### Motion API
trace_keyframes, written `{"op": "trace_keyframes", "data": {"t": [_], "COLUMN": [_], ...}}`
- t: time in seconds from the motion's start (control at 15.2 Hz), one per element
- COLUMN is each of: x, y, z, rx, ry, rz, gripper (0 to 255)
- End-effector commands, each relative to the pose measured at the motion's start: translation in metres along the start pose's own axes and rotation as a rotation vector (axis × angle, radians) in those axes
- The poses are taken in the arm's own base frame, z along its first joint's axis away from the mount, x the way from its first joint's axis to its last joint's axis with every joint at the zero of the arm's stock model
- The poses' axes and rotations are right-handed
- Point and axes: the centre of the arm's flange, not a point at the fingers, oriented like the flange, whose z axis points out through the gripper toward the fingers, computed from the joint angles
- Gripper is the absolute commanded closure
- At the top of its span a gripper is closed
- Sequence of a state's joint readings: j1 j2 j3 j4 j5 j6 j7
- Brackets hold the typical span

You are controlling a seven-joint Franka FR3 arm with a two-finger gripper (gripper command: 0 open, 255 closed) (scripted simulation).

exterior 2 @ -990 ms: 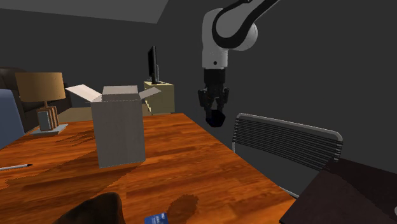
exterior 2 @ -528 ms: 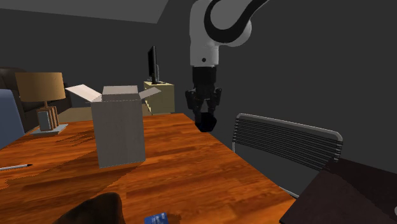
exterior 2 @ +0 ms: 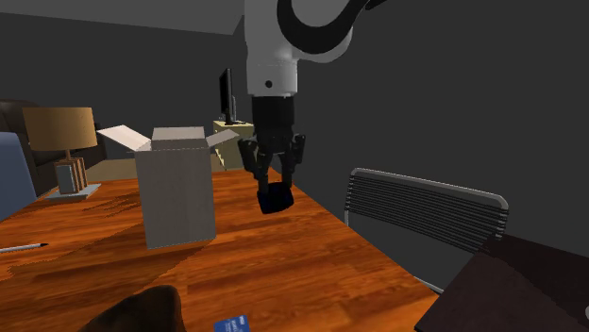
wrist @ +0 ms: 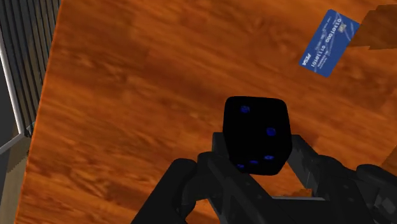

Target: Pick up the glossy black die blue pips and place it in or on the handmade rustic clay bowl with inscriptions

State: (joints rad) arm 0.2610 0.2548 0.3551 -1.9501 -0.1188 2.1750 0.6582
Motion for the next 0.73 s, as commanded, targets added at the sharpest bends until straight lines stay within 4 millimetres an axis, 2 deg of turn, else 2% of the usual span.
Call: {"op": "trace_keyframes", "data": {"t": [0.0,0.66], "x": [-0.011,-0.049], "y": [-0.027,-0.153], "z": [-0.002,-0.007], "rx": [0.000,0.000], "ry": [0.000,0.000], "rz": [0.001,0.001], "gripper": [255,255]}}
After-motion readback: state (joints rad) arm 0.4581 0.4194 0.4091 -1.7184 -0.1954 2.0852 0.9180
